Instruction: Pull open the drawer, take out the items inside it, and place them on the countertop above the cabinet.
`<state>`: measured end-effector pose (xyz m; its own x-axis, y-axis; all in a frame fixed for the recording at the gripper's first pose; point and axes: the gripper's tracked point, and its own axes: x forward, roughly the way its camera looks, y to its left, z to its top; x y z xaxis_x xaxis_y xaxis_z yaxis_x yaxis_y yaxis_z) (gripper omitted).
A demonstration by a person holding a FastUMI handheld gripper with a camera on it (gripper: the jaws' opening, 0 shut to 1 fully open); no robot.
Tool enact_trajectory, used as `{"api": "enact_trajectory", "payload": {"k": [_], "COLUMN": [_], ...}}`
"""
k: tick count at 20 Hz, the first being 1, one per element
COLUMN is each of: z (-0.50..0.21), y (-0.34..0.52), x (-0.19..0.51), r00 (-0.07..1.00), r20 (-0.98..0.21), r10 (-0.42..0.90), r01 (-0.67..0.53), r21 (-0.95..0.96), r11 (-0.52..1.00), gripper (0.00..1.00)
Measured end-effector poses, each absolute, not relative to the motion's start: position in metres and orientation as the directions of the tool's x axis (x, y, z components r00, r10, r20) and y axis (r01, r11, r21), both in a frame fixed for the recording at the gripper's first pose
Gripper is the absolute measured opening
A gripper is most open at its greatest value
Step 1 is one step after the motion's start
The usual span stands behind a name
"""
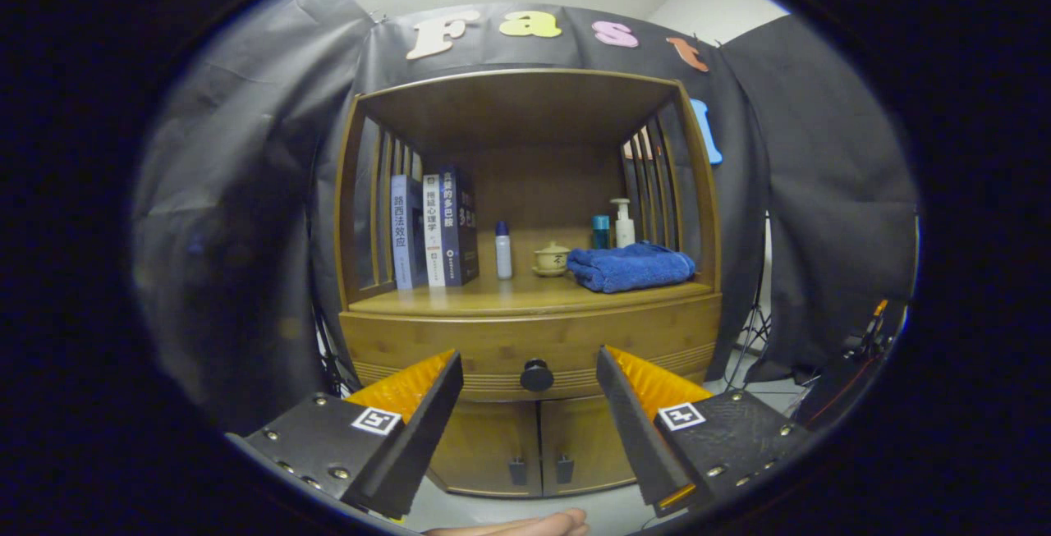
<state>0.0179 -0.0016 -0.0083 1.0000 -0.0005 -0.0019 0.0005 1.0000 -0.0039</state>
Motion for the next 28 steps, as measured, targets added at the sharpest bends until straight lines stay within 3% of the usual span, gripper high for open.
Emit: {"api": "enact_trajectory", "payload": {"k": [6,12,15,21,23,26,28], "z": [-0.023,-0.087,-0.091,-0.099,-0.103,-0.116,-0.101], "y": [-0.015,-0.016,-0.023,-0.009,-0.006,-0.006,-0.005], "x": [0.074,0.126,0.149,0.168,0.168,0.166,0.169], "r00": [0.999,0.993,0.992,0.997,0.994,0.983,0.996], "r20": [0.023,-0.115,-0.094,-0.077,-0.104,-0.18,-0.089], "r10": [-0.036,-0.027,-0.088,-0.015,-0.02,-0.037,-0.025], "r01": [0.036,0.022,0.082,0.019,0.021,0.025,0.022], "r21": [0.011,-0.045,-0.06,0.058,0.012,-0.073,-0.032], "r11": [0.999,0.999,0.995,0.998,1.0,0.997,0.999], "gripper": [0.98,0.98,0.98,0.67,0.5,0.5,0.5]}}
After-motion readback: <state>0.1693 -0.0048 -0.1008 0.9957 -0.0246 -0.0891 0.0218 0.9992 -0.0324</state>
